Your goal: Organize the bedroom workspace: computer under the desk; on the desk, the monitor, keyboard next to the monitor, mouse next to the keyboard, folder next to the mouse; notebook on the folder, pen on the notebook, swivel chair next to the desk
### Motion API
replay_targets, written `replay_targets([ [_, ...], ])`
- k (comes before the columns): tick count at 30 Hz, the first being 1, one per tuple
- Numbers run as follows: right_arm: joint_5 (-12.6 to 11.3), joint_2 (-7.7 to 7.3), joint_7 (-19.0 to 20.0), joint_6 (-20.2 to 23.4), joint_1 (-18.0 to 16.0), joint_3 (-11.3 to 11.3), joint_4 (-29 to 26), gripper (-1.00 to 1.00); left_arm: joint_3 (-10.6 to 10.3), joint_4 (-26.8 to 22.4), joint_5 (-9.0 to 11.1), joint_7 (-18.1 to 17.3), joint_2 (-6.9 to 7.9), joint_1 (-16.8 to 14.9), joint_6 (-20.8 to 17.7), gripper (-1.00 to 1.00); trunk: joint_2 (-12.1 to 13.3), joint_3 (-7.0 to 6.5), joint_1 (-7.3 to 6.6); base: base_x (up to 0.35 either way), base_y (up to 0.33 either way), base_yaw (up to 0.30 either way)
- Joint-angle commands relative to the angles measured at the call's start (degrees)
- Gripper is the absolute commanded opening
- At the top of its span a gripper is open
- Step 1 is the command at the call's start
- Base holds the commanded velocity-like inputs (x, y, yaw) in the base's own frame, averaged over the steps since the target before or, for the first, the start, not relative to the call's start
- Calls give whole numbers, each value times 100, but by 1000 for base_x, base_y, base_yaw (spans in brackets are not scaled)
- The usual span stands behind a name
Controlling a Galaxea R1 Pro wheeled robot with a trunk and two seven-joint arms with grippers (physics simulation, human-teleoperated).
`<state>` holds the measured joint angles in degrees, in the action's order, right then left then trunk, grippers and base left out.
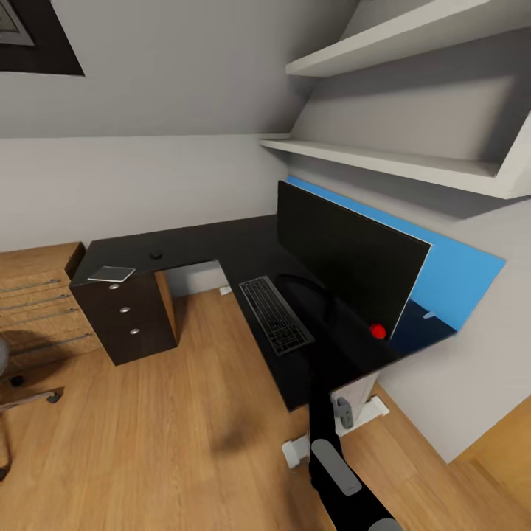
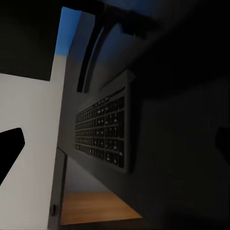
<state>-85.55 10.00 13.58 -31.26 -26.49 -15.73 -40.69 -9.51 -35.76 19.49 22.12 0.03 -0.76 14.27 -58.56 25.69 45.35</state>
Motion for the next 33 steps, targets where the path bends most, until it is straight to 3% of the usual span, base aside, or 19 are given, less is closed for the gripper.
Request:
replay_targets([
  [1,-59,0,39,-26,-5,-16,6,100,-35,-1,53,38,5,-3,27,100,-4,6,-3,-271,-228,0],
  [10,-47,-50,54,-32,-5,-42,68,100,-18,-1,57,38,18,-3,-24,100,-4,6,-3,-250,-248,0],
  [13,-24,-115,62,-32,-5,-49,337,100,-17,-1,56,39,14,-3,-20,100,-4,6,-3,-232,-234,0],
  [16,148,-160,84,-48,-5,-53,900,100,-22,-1,55,39,9,-3,-5,100,-4,6,-3,-184,-116,0],
  [19,524,-191,90,-131,-5,-48,1411,100,-23,-1,55,35,7,-3,1,100,-4,6,-3,-87,-47,0],
  [28,2151,-511,79,-1191,-5,-49,2971,100,-25,-1,54,30,6,-3,5,100,-4,6,-3,-17,-9,0],
  [33,2459,-754,62,-1439,-5,-43,3412,100,-23,-1,54,30,9,-3,9,100,-4,6,-3,-1,-1,0],
])
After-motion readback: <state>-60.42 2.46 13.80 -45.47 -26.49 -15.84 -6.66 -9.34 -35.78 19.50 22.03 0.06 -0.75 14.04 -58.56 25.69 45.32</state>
